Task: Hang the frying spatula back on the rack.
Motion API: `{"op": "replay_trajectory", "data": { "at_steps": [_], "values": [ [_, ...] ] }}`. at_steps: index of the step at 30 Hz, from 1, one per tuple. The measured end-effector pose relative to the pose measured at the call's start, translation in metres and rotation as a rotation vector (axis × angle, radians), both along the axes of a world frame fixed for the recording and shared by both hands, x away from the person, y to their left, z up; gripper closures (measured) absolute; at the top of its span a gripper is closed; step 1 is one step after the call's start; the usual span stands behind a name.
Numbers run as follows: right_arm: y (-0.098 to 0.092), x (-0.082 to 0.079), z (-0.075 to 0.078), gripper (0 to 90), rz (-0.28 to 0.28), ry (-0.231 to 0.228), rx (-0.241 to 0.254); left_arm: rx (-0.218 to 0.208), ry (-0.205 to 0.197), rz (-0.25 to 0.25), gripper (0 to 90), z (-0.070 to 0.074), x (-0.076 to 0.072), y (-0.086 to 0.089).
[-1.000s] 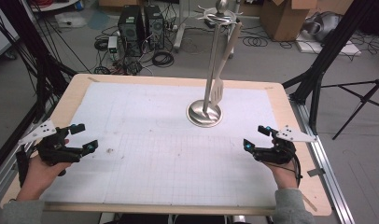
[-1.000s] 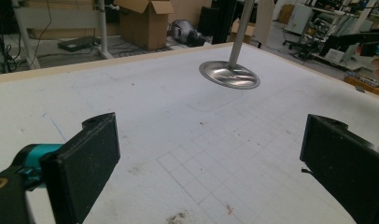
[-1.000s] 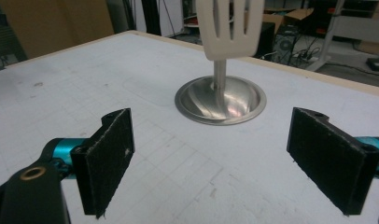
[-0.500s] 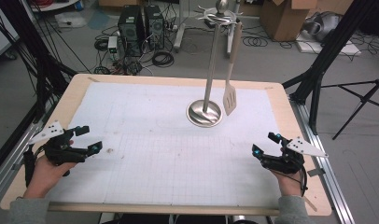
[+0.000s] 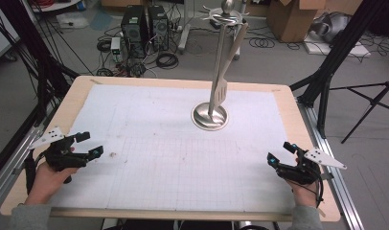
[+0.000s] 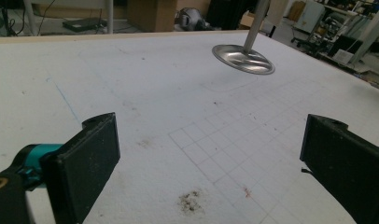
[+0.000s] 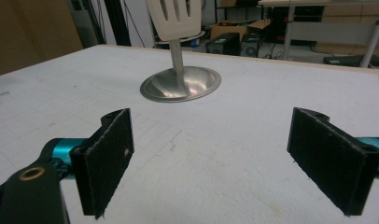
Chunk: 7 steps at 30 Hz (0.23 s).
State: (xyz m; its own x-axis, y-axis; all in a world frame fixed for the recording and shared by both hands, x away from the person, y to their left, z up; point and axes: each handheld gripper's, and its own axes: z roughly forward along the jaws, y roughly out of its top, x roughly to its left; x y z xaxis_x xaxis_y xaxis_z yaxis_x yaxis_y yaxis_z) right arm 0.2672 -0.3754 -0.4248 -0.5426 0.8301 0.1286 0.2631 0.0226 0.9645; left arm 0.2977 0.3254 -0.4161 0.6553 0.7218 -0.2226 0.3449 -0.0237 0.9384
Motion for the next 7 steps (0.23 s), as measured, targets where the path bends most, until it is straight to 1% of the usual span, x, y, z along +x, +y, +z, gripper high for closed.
{"op": "replay_trajectory", "data": {
  "at_steps": [4,6,7],
  "values": [
    [-0.0071,-0.0023,-0.0025,13.2,-0.004,0.004,0.018,-0.004,0.007,0.019,5.3,-0.0033,0.0003,0.0027],
    [-0.0093,-0.0035,-0.0032,13.1,-0.004,0.004,0.032,0.003,0.009,0.029,5.3,-0.0044,0.0003,0.0043],
    [-0.0095,-0.0035,-0.0034,13.1,-0.004,0.003,0.029,0.005,0.010,0.034,5.3,-0.0048,0.0004,0.0048]
  ]
}}
